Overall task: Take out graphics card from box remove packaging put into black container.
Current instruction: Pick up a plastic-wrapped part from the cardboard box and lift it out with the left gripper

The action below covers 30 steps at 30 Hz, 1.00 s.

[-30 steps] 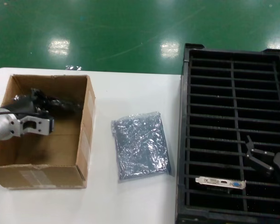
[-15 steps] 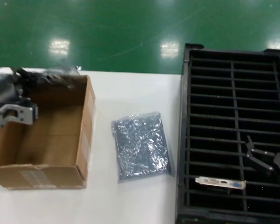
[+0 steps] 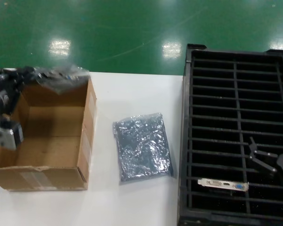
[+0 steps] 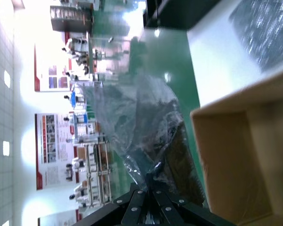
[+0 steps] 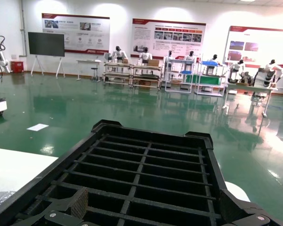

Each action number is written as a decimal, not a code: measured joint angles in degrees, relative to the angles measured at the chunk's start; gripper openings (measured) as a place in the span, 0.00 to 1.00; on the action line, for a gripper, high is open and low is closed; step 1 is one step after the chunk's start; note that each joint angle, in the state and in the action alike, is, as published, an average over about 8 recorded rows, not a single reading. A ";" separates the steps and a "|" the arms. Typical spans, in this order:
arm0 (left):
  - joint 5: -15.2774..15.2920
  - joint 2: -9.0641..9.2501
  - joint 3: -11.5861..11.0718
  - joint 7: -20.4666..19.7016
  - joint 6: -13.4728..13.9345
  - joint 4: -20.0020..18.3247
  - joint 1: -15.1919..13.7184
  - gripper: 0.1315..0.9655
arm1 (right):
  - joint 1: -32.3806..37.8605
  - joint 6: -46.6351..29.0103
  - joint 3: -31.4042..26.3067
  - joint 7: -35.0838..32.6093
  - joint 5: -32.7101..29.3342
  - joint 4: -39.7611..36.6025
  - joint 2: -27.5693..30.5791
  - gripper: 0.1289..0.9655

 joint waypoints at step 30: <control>1.95 -2.41 0.22 -4.45 -1.51 -17.98 17.52 0.01 | 0.35 0.15 -0.64 0.66 0.41 -0.04 0.53 1.00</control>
